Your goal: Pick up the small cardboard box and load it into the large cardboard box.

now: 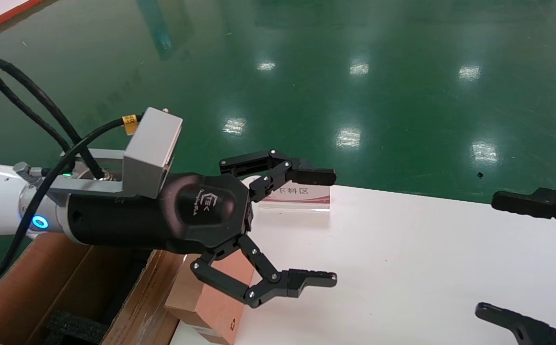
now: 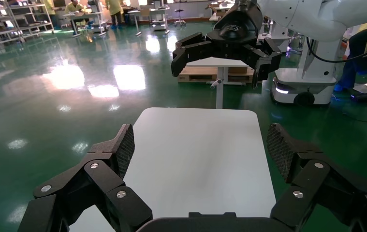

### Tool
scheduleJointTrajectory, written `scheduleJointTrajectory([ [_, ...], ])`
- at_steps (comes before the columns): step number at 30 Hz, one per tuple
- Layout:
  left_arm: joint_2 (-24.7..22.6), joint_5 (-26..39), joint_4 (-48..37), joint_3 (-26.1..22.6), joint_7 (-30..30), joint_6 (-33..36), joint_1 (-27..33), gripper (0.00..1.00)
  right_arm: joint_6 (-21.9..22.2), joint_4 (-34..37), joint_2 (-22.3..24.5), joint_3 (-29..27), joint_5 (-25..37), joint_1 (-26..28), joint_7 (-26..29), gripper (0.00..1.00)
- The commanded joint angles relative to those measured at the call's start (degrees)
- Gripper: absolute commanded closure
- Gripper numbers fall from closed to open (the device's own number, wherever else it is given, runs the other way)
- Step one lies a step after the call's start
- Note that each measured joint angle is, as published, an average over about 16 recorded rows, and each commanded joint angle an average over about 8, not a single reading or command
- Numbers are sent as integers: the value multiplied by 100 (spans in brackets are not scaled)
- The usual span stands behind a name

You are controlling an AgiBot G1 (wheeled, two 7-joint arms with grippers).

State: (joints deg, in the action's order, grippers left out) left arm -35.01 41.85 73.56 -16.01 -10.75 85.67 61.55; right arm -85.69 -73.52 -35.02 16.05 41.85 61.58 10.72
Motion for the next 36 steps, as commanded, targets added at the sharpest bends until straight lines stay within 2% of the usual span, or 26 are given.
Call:
scheduleJointTrajectory([
  [1,0,0,0,0,0,0,0,0,0,0,0,0,0,0,0,0],
  [21,77,179,60,-77,-156,-58,64,0,-1,4,0,3,-1,2,-2,0],
  [29,357,990,282,-408,-858,-176,478,0,-1,6,1,7,-3,4,-5,0],
  [36,391,2247,356,-1005,-1922,67,1338,0,0,6,2,10,-5,5,-6,0],
])
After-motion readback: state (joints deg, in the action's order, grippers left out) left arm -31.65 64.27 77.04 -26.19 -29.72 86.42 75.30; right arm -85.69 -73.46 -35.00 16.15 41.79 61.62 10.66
